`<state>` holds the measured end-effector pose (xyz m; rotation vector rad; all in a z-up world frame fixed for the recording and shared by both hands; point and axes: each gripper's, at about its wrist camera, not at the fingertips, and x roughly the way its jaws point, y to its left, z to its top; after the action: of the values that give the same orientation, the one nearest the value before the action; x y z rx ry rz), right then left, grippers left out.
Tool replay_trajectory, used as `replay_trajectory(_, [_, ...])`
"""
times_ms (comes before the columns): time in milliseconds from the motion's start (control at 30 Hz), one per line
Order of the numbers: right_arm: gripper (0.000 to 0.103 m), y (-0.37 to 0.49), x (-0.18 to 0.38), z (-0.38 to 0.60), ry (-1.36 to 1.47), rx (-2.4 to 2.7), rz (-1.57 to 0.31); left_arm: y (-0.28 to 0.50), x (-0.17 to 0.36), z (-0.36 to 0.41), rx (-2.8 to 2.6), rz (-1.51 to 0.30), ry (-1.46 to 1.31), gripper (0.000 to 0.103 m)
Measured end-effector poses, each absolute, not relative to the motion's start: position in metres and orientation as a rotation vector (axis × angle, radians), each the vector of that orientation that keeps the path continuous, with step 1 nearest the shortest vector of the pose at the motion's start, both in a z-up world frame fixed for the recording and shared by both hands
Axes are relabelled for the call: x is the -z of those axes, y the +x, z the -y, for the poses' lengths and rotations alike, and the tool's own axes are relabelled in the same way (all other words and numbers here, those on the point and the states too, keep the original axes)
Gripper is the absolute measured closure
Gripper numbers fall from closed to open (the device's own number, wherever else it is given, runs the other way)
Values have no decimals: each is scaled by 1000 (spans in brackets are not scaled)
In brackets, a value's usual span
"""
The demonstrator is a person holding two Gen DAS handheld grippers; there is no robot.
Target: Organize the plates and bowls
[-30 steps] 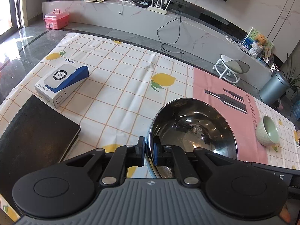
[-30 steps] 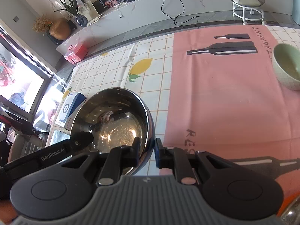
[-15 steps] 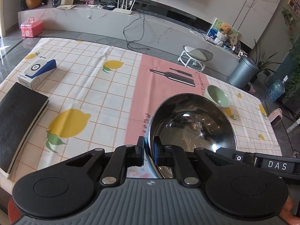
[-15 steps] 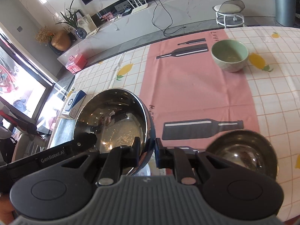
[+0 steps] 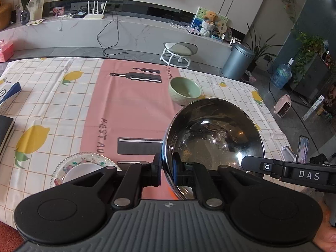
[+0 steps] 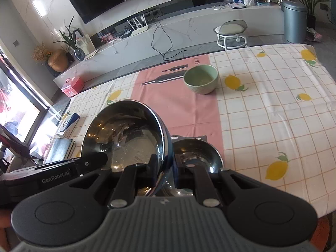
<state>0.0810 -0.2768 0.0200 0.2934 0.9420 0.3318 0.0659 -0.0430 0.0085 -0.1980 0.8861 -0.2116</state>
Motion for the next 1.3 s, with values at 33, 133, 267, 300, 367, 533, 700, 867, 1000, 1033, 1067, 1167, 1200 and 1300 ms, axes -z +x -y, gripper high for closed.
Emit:
replay_trajectory(33, [90,80,-19,283,301,-323,-946,67,-7,49,222,-891,-190,92])
replay_trajectory(133, [91,79,-15,300,324,-291,-961,69,0,64,243,-918,-171,91])
replay_trajectory(267, [91,80,-6,314,333,-260,-990,72,13,76,255,-963,-145,91])
replay_trajectory(300, [91,81,-3,316,330,-259,-1001,73,17,77,257,-980,-146,91])
replay_trajectory(367, [91,85,3,317,327,-257,-1024,76,23,78,254,-1011,-143,91])
replay_trajectory(533, [92,96,19,312,304,-251,-1066,84,31,81,241,-1049,-111,91])
replay_trajectory(700, [93,104,29,307,274,-249,-1097,90,40,86,251,-1087,-64,90])
replay_trajectory(867, [94,112,33,301,214,-238,-1104,95,44,92,259,-1107,0,89])
replay_trajectory(1000, [95,117,36,295,170,-238,-1114,101,45,93,268,-1118,28,88])
replay_trajectory(1033, [95,118,38,294,162,-239,-1118,103,45,93,270,-1120,33,88])
replay_trajectory(1067, [95,119,39,293,155,-239,-1122,104,45,94,271,-1122,38,88])
replay_trajectory(1167, [95,121,42,289,131,-238,-1126,105,46,96,273,-1127,69,88])
replay_trajectory(1200, [95,121,42,288,118,-239,-1125,105,47,98,276,-1130,83,88])
replay_trajectory(1300, [95,121,44,284,83,-235,-1123,104,49,100,285,-1135,110,85])
